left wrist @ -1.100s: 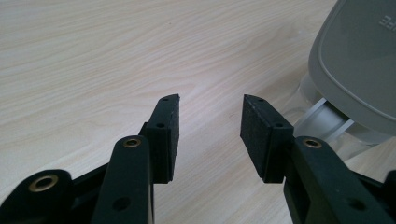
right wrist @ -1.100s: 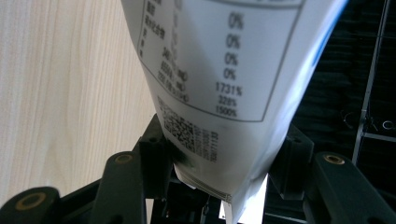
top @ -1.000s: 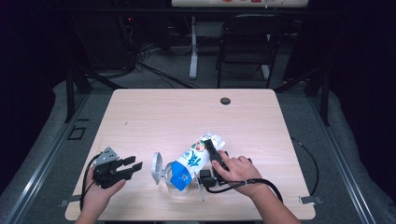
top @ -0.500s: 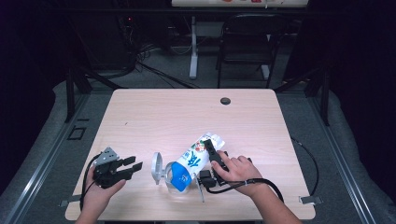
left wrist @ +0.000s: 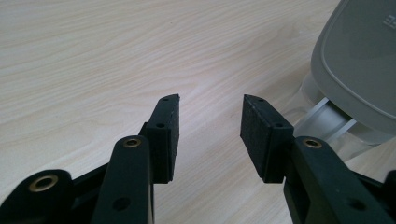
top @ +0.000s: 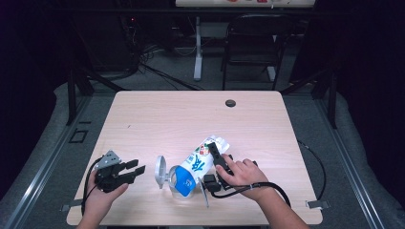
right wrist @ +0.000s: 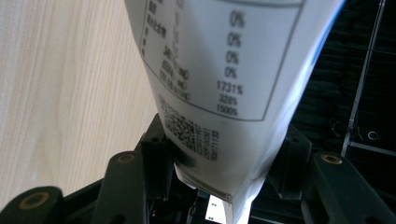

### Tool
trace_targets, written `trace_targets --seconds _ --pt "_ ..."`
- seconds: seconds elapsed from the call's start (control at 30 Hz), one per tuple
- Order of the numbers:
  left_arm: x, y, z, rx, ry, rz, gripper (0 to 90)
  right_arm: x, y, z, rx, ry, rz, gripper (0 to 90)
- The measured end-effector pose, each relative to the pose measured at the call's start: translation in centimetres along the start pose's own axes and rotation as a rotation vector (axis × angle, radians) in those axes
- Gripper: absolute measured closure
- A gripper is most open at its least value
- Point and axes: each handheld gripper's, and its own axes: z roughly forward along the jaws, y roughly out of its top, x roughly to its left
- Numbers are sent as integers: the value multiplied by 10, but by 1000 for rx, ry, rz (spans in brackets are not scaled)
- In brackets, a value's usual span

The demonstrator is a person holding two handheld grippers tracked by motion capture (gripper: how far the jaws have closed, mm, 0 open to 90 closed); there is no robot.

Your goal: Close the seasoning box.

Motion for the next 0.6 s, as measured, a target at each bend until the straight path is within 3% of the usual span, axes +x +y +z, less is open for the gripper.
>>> trace_targets --seconds 0.6 --pt "0 0 0 -1 0 0 579 -1 1 -1 2 -6 -20 509"
